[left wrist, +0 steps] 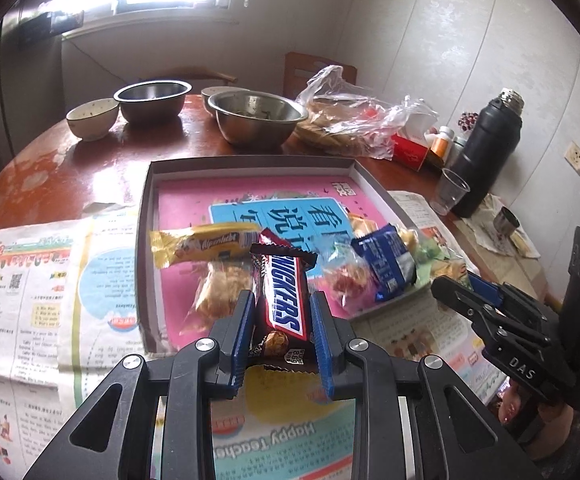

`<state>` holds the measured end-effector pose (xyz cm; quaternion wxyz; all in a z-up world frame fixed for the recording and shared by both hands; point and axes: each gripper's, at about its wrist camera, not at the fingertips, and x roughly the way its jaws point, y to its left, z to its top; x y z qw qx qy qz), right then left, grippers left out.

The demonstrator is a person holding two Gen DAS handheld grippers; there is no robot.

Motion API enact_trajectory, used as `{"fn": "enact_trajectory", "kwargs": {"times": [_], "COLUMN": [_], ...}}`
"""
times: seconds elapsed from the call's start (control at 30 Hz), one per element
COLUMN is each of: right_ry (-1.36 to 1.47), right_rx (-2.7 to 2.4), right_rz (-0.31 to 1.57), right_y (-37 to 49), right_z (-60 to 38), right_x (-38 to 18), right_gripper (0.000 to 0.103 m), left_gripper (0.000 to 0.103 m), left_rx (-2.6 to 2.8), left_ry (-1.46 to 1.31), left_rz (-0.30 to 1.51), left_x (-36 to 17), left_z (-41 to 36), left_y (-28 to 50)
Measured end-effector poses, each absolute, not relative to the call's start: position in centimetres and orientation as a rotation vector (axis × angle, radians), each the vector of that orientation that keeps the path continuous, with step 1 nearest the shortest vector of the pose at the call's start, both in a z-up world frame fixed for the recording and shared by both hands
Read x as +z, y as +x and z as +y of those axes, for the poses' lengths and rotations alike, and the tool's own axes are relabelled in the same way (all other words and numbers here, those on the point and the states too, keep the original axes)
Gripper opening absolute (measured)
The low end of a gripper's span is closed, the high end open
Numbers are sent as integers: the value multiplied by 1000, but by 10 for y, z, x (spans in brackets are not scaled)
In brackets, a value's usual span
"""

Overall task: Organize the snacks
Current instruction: 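Carry the Snickers bar into the tray with the left gripper while the right carries the biscuit there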

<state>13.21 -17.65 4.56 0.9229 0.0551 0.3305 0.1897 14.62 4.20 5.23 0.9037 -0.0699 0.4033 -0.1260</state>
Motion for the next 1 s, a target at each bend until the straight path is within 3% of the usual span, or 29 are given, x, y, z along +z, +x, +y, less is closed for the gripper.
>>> {"fn": "enact_trajectory", "kwargs": {"times": [1.0], "right_ry": [144], "right_rx": [294], "right_rz": [698], "right_y": [195], "right_z": [-193], "right_x": [34], "right_gripper": [34], "left_gripper": [29], "left_rx": [-255], "left_ry": [-191], "left_rz": [865], "left_x": [29], "left_z": [44], "left_y": [192]}}
